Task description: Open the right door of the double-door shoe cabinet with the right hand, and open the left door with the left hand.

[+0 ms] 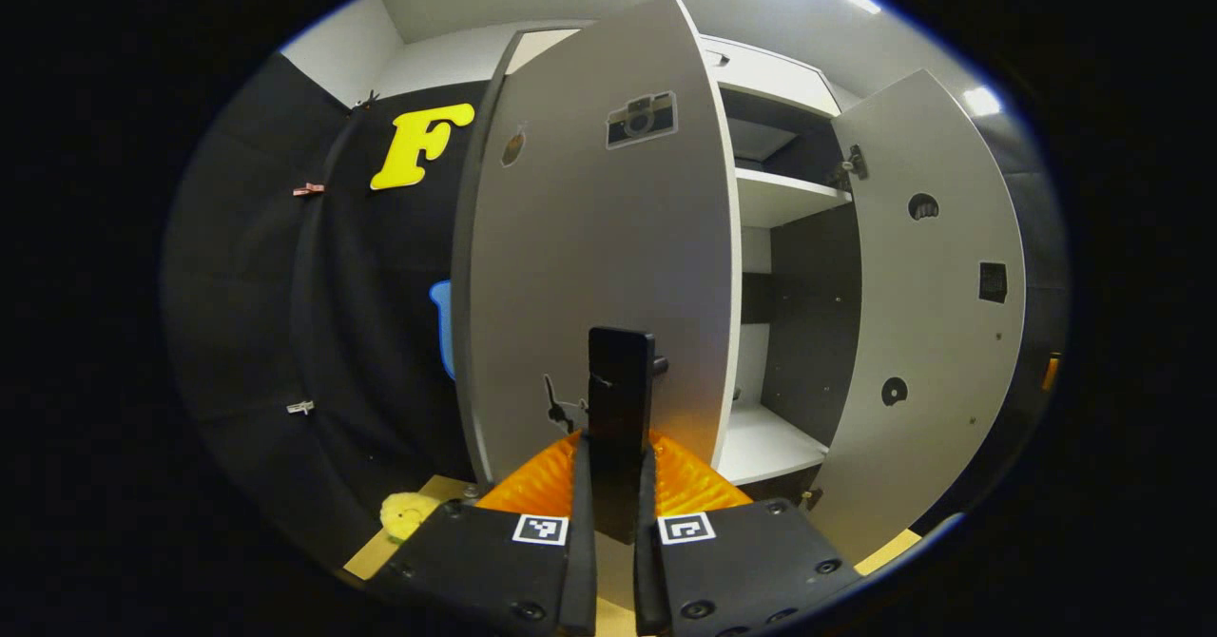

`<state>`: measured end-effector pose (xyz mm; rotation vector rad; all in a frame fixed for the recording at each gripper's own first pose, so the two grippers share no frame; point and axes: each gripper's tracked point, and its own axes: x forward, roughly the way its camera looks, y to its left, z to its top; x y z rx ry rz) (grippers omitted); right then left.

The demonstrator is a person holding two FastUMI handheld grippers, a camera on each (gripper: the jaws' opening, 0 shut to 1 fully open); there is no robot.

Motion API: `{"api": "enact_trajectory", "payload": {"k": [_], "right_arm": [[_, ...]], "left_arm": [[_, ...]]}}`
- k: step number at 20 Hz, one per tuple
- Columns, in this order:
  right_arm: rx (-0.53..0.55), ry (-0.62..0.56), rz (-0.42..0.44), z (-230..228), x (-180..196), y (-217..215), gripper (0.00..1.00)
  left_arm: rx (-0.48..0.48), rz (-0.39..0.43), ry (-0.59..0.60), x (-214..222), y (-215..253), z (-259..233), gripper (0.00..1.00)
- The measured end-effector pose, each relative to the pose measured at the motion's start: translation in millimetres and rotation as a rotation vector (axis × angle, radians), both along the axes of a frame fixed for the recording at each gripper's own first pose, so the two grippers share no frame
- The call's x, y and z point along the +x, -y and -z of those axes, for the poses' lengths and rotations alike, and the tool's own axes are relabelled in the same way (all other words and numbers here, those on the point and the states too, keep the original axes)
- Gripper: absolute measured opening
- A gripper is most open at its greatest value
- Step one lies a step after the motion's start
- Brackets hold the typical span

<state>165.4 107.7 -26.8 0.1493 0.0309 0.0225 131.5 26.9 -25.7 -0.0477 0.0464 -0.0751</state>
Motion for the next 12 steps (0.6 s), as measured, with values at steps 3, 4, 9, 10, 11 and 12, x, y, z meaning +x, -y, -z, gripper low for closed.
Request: {"api": "enact_trajectory", "payload": {"k": [3,4,9,10,11,12], "right_arm": [[0.012,0.004,-0.027,-2,-3,-18,0.98],[0.016,0.002,-0.039,-1,-3,-26,0.98],[0.006,-0.004,-0.093,0,-6,-58,0.98],[0.003,-0.005,-0.101,0,-7,-64,0.98],[0.002,-0.004,-0.106,0,-7,-68,0.98],[0.002,-0.003,-0.11,-1,-7,-71,0.98]], "left_arm": [[-0.011,-0.009,-0.002,-15,-26,2,0.23],[-0.019,-0.007,-0.004,-19,-33,3,0.19],[-0.044,-0.018,-0.016,-31,-60,4,0.19],[-0.045,-0.021,-0.017,-32,-65,6,0.18],[-0.048,-0.024,-0.019,-34,-70,6,0.18],[-0.053,-0.023,-0.026,-34,-75,9,0.18]]}}
